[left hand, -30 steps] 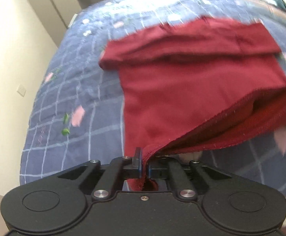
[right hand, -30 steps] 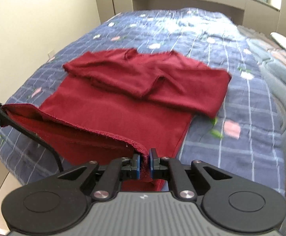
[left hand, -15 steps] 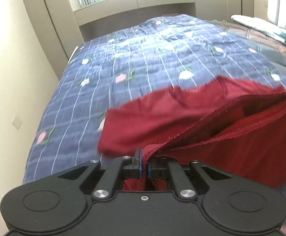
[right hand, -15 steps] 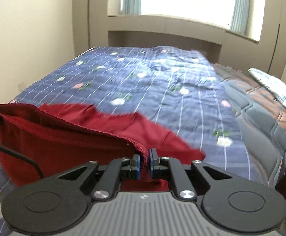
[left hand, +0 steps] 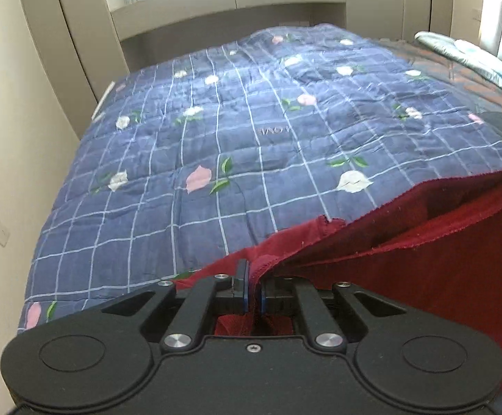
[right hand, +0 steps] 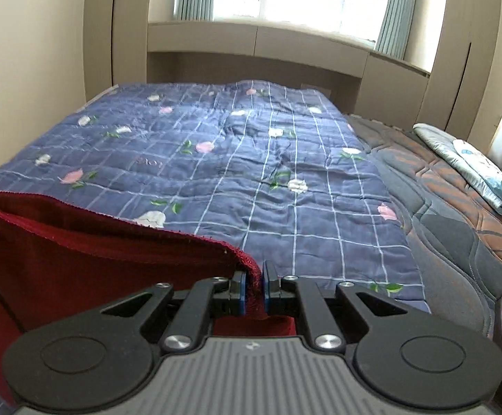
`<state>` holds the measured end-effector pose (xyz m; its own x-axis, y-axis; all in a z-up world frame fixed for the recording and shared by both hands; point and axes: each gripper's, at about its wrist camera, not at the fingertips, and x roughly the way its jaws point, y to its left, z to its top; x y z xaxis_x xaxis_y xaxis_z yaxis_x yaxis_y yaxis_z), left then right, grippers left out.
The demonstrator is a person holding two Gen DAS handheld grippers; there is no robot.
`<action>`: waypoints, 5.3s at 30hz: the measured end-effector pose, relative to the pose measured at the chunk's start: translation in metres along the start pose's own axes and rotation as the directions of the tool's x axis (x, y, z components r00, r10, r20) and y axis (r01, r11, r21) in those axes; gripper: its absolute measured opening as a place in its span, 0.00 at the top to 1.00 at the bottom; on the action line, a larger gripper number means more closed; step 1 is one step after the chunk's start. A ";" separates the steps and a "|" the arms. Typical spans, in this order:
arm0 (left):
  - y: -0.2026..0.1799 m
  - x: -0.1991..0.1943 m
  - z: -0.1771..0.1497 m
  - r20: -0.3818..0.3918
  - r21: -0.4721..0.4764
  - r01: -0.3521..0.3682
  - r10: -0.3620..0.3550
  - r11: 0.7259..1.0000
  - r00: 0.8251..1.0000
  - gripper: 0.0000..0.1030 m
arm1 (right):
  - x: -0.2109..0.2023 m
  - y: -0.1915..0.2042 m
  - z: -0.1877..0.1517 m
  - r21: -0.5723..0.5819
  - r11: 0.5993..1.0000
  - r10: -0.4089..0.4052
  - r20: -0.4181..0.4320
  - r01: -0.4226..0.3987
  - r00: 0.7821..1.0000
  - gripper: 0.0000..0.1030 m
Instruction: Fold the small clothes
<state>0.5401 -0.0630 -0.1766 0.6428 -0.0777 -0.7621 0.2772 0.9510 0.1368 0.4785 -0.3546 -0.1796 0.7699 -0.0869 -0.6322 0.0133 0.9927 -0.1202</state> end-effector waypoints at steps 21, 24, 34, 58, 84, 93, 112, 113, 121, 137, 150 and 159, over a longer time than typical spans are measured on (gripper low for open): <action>0.008 0.078 0.007 -0.123 -0.055 0.058 -0.064 0.997 0.990 0.78 | 0.048 0.006 -0.010 0.030 0.996 -0.085 -0.101 0.089 0.991 0.44; 0.010 0.078 0.007 -0.114 -0.061 0.047 -0.054 0.997 0.992 0.53 | 0.047 0.005 -0.009 0.033 0.994 -0.102 -0.099 0.105 0.990 0.25; 0.019 0.060 0.006 -0.065 -0.116 0.013 -0.021 0.993 0.998 0.03 | 0.030 0.004 -0.019 0.046 0.988 -0.144 -0.119 0.150 0.982 0.01; 0.043 -0.023 -0.131 -0.222 -0.475 -0.124 0.018 0.871 0.975 0.01 | -0.007 0.079 -0.027 0.054 0.996 -0.048 -0.293 0.066 0.955 0.00; 0.040 0.007 -0.144 -0.229 -0.545 -0.096 -0.038 0.833 0.973 0.01 | 0.041 0.124 -0.057 -0.001 1.000 -0.017 -0.400 0.018 0.916 0.00; 0.040 0.017 -0.145 -0.259 -0.537 -0.097 -0.055 0.838 0.964 0.00 | 0.033 0.128 -0.082 -0.013 0.999 -0.035 -0.269 0.032 0.963 0.00; 0.040 0.019 -0.149 -0.244 -0.536 -0.084 -0.058 0.840 0.968 0.00 | 0.022 0.134 -0.100 0.026 0.996 -0.084 -0.169 0.089 0.982 0.00; 0.039 0.019 -0.149 -0.242 -0.534 -0.086 -0.054 0.841 0.969 0.00 | 0.022 0.134 -0.100 0.026 0.996 -0.084 -0.166 0.089 0.983 0.00; 0.038 0.018 -0.153 -0.228 -0.545 -0.086 -0.049 0.834 0.972 0.00 | 0.018 0.135 -0.110 0.030 0.996 -0.082 -0.109 0.086 0.991 0.00; 0.076 0.015 -0.146 -0.116 -0.680 0.015 -0.128 0.733 0.985 0.01 | 0.016 0.130 -0.117 0.039 0.998 -0.053 -0.062 0.055 0.997 0.00; 0.074 0.029 -0.121 -0.122 -0.690 0.017 -0.140 0.724 0.983 0.44 | 0.019 0.127 -0.115 0.034 0.999 -0.028 -0.070 0.030 0.997 0.00; 0.060 0.021 -0.114 -0.128 -0.711 -0.043 -0.070 0.702 0.989 0.76 | 0.016 0.113 -0.102 0.012 0.998 0.063 -0.134 -0.062 0.989 0.00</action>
<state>0.4887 0.0266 -0.2569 0.5252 -0.1048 -0.8445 -0.3405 0.8836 -0.3214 0.4272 -0.2528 -0.2812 0.6769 -0.0350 -0.7352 -0.0263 0.9971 -0.0717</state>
